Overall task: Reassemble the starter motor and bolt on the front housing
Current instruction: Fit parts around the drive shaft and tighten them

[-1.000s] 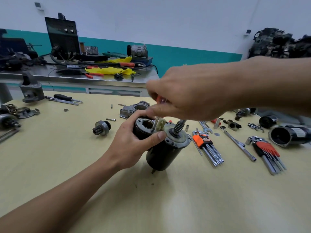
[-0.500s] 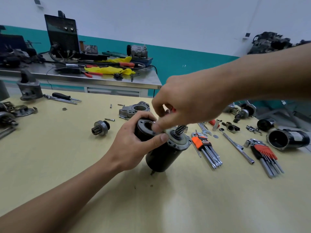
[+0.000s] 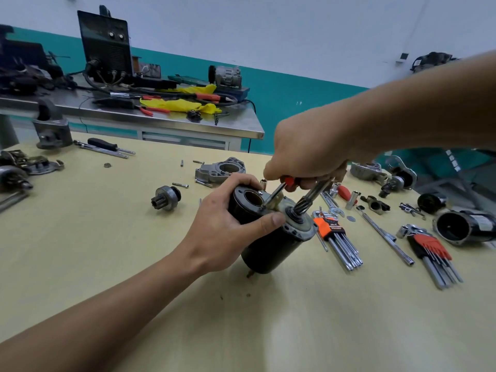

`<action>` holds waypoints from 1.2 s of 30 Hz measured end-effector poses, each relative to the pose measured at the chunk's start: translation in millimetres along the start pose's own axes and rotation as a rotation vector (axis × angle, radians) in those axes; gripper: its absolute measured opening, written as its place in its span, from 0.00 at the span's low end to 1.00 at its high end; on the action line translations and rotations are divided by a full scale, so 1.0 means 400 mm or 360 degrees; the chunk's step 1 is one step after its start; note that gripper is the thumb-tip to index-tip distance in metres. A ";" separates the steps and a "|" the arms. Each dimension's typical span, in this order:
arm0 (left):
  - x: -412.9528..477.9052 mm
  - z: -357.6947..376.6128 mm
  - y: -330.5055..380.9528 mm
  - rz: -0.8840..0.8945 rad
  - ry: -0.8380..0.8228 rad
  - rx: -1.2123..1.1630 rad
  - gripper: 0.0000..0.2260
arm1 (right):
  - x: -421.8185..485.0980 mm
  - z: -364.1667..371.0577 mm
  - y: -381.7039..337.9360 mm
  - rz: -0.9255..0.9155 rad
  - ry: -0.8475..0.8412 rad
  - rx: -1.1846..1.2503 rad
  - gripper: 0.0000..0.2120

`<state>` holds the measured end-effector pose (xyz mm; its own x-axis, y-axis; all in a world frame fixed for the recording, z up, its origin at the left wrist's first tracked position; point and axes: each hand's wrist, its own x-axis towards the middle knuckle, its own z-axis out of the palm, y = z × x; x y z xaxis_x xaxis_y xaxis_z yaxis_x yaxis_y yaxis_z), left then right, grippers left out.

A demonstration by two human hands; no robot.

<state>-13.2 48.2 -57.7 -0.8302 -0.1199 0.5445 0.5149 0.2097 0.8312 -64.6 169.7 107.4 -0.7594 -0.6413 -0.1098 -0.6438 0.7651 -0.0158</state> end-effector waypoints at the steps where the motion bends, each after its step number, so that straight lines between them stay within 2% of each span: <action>1: 0.000 -0.001 0.000 0.0003 -0.0005 0.0000 0.21 | -0.006 -0.003 -0.002 0.0040 -0.0120 0.0064 0.22; 2: 0.000 -0.002 0.000 0.0001 -0.0012 -0.0006 0.22 | -0.017 -0.004 0.000 0.0000 -0.0222 0.0014 0.23; 3: 0.001 -0.003 0.000 0.0000 -0.0021 -0.0007 0.22 | -0.027 -0.004 0.007 -0.0155 -0.0213 -0.0198 0.25; 4: 0.001 -0.003 0.000 0.0002 -0.0025 0.0004 0.22 | -0.035 -0.006 0.017 -0.0392 -0.0084 -0.0509 0.27; 5: 0.002 -0.001 0.000 0.0004 -0.0026 0.0021 0.22 | -0.038 -0.008 0.029 -0.0747 0.0151 -0.0843 0.27; 6: 0.002 0.001 0.000 0.0000 -0.0031 0.0027 0.23 | -0.034 -0.010 0.047 -0.1212 0.0374 -0.1130 0.23; 7: 0.003 0.004 0.000 -0.0008 -0.0036 0.0019 0.24 | -0.032 -0.018 0.058 -0.1560 0.0454 -0.1300 0.18; 8: 0.003 0.005 0.000 -0.0012 -0.0037 0.0008 0.24 | -0.029 -0.025 0.065 -0.1769 0.0481 -0.1374 0.14; 9: 0.003 0.005 0.001 -0.0013 -0.0033 0.0001 0.25 | -0.023 -0.028 0.070 -0.1860 0.0493 -0.1405 0.12; 10: 0.001 0.005 0.002 -0.0011 -0.0027 -0.0004 0.24 | -0.019 -0.027 0.070 -0.1834 0.0467 -0.1409 0.13; 12: 0.000 0.004 0.004 -0.0005 -0.0017 -0.0019 0.23 | -0.016 -0.011 0.059 -0.1528 0.0355 -0.1289 0.18; 14: 0.000 0.007 0.003 0.0000 -0.0016 -0.0017 0.23 | -0.009 -0.002 0.037 -0.0906 0.0113 -0.0860 0.21; 16: 0.001 0.010 0.004 -0.0001 -0.0019 -0.0002 0.23 | -0.001 -0.009 0.016 -0.0193 -0.0185 -0.0203 0.24; 17: 0.001 0.010 0.005 0.0000 -0.0021 0.0002 0.23 | 0.001 -0.013 0.011 0.0026 -0.0300 0.0028 0.25; 19: 0.001 0.006 0.008 0.0010 -0.0022 0.0006 0.22 | -0.005 -0.014 0.009 0.0087 -0.0434 0.0072 0.23; 20: 0.000 0.004 0.010 0.0015 -0.0020 0.0014 0.22 | -0.014 -0.015 0.015 -0.0030 -0.0415 -0.0124 0.21; 22: 0.000 0.005 0.012 0.0009 -0.0020 0.0057 0.22 | -0.037 -0.017 0.033 -0.0435 -0.0178 -0.0635 0.25; 24: 0.002 0.009 0.010 -0.0006 -0.0022 0.0094 0.22 | -0.037 -0.022 0.055 -0.1148 0.0196 -0.0936 0.23; 25: 0.002 0.011 0.009 -0.0012 -0.0021 0.0095 0.23 | -0.036 -0.028 0.060 -0.1491 0.0280 -0.1068 0.18; 26: 0.002 0.011 0.009 -0.0013 -0.0016 0.0089 0.23 | -0.031 -0.035 0.065 -0.1717 0.0337 -0.1204 0.14; 28: 0.001 0.010 0.009 -0.0001 -0.0006 0.0066 0.23 | -0.018 -0.033 0.076 -0.1893 0.0387 -0.1362 0.11; 30: 0.000 0.008 0.008 -0.0006 -0.0003 0.0034 0.23 | -0.016 -0.016 0.068 -0.1649 0.0298 -0.1258 0.14; 31: 0.000 0.008 0.007 -0.0012 -0.0003 0.0023 0.23 | -0.016 -0.011 0.055 -0.1317 0.0179 -0.1069 0.17; 33: 0.001 0.009 0.005 -0.0015 -0.0014 0.0019 0.22 | -0.004 -0.012 0.026 -0.0442 -0.0143 -0.0340 0.21; 34: 0.002 0.010 0.004 -0.0015 -0.0024 0.0017 0.22 | 0.002 -0.016 0.017 -0.0106 -0.0294 0.0002 0.21; 35: 0.003 0.009 0.005 -0.0012 -0.0031 0.0018 0.22 | 0.004 -0.017 0.012 0.0041 -0.0370 0.0191 0.20; 36: 0.003 0.008 0.005 -0.0007 -0.0030 0.0021 0.22 | -0.002 -0.016 0.010 0.0061 -0.0434 0.0194 0.18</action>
<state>-14.1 51.5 -55.8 -0.8365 -0.1027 0.5383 0.5082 0.2221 0.8321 -67.2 172.6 113.9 -0.7189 -0.5850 -0.3753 -0.5865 0.8004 -0.1241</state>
